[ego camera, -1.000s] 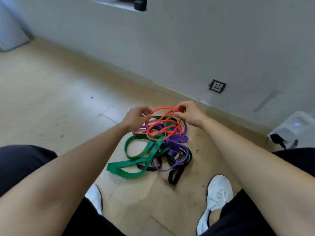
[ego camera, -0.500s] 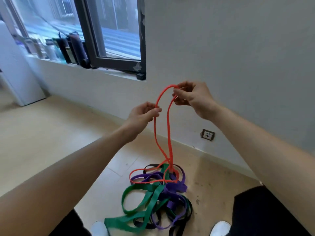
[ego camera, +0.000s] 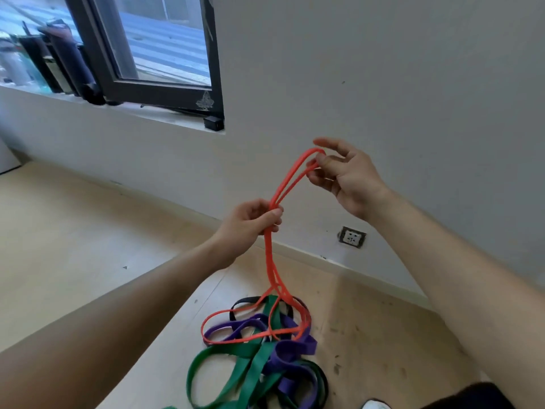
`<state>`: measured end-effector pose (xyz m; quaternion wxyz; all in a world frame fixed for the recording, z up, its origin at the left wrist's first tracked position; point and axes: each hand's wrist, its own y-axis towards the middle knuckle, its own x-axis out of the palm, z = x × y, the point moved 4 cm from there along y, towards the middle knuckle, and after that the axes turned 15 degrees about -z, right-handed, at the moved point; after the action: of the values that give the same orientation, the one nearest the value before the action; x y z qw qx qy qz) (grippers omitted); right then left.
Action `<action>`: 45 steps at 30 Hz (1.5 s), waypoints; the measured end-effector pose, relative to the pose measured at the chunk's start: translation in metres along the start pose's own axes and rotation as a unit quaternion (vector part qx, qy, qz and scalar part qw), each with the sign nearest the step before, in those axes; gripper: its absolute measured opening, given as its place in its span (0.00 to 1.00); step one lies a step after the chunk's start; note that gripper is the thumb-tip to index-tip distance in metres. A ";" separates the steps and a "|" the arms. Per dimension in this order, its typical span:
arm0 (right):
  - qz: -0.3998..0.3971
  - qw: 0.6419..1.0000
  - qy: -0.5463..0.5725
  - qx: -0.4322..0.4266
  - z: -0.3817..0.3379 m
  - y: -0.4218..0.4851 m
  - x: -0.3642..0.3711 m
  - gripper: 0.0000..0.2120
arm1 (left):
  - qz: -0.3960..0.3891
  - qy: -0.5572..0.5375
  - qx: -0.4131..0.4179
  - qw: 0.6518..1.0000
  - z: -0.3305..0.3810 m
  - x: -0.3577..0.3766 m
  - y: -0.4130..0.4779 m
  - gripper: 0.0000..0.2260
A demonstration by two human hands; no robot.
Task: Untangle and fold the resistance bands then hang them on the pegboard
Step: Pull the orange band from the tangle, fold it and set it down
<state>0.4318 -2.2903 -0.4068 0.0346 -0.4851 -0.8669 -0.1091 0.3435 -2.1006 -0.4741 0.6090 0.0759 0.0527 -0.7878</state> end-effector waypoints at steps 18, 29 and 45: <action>-0.187 0.931 -0.307 0.066 -0.020 -0.082 0.037 0.19 | 0.032 0.184 0.102 0.977 0.085 0.010 -0.061 0.06; -0.201 0.928 -0.300 0.087 0.008 -0.087 0.037 0.15 | -0.100 0.245 0.066 0.962 0.037 0.009 -0.051 0.07; 0.009 0.965 -0.261 0.013 0.010 -0.077 -0.051 0.09 | -0.029 0.201 -0.011 0.979 -0.005 -0.037 -0.063 0.06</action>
<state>0.3937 -2.3692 -0.4365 -0.1852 -0.5037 -0.8432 0.0329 0.2916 -2.0481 -0.4727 0.5635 0.2242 0.1850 -0.7733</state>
